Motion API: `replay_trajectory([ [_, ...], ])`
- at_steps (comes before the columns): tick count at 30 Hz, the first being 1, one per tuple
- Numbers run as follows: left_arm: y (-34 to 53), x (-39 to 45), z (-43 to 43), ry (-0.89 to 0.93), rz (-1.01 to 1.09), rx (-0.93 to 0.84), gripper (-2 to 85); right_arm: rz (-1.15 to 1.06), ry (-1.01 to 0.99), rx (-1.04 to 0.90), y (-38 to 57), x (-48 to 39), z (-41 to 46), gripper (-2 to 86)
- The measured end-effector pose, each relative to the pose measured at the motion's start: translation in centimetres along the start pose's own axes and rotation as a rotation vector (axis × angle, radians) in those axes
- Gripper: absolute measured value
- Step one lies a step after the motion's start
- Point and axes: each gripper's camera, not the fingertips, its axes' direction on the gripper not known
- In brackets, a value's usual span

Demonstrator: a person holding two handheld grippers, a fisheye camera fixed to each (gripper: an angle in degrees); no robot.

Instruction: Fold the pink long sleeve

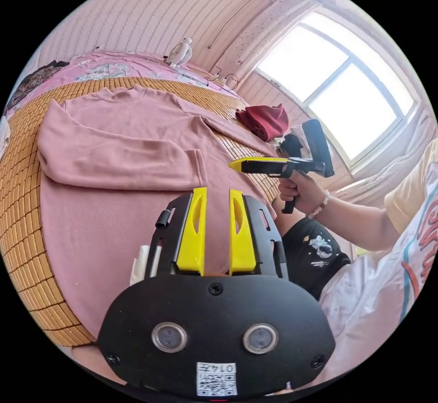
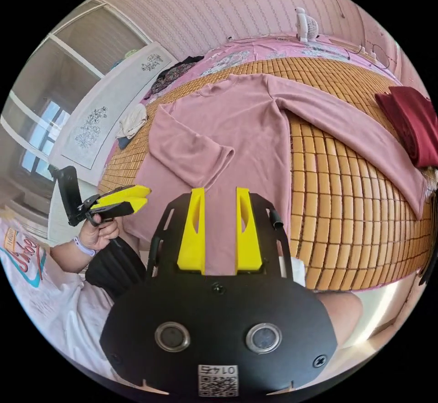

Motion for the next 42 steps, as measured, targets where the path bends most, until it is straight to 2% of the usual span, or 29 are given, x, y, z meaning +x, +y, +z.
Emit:
replay_trajectory([
  [3,-2.1,1.0,4.0,-0.145,0.062,-0.021,10.9,-0.094,0.049,-0.002,-3.3,-1.0,3.2,13.1],
  [5,-3.4,0.8,7.0,-0.183,0.046,-0.078,11.1,-0.110,0.107,-0.024,-5.7,-1.2,6.2,11.6],
  [8,-4.9,0.0,11.7,-0.187,0.039,-0.243,8.8,-0.090,0.168,-0.125,-7.4,-0.3,9.6,6.0],
  [11,-5.1,-0.3,12.2,-0.160,0.088,-0.228,6.0,-0.175,0.139,-0.143,-8.2,0.1,8.6,3.0],
  [13,-5.3,-0.2,11.0,-0.140,0.088,-0.169,5.2,-0.204,0.049,-0.118,-8.4,0.4,6.8,2.0],
  [15,-5.7,1.8,7.6,-0.139,0.165,-0.003,5.2,-0.223,-0.010,-0.063,-8.3,0.4,4.2,1.5],
  [18,-5.8,6.3,3.6,-0.105,0.351,0.178,6.2,-0.198,-0.160,0.128,-7.4,0.8,-2.3,1.3],
  [20,-5.3,8.6,2.8,-0.060,0.443,0.219,6.7,-0.167,-0.206,0.281,-5.3,1.6,-7.2,1.7],
  [22,-4.5,9.6,3.5,0.001,0.473,0.195,7.0,-0.108,-0.206,0.330,-3.1,3.1,-9.1,2.2],
  [24,-3.2,8.7,5.6,0.038,0.435,0.122,6.9,0.005,-0.115,0.276,-0.8,5.5,-8.8,2.8],
  [26,-2.4,6.7,7.0,0.052,0.342,0.051,7.1,0.101,0.015,0.075,1.4,8.5,-5.6,4.6],
  [29,-1.8,2.3,7.6,0.075,0.183,-0.031,7.7,0.039,0.027,-0.198,1.8,9.4,-1.5,9.2],
  [31,-1.6,-0.3,6.9,0.018,0.134,-0.032,7.7,-0.035,0.053,-0.227,0.5,8.8,-0.6,10.2],
  [39,-6.4,-9.0,4.8,-0.498,0.157,0.038,8.6,-0.391,0.020,-0.040,-14.8,3.6,4.3,10.4],
  [42,-8.8,-10.8,6.5,-0.563,0.197,0.022,9.0,-0.481,0.018,-0.013,-21.4,1.3,8.9,11.0],
])
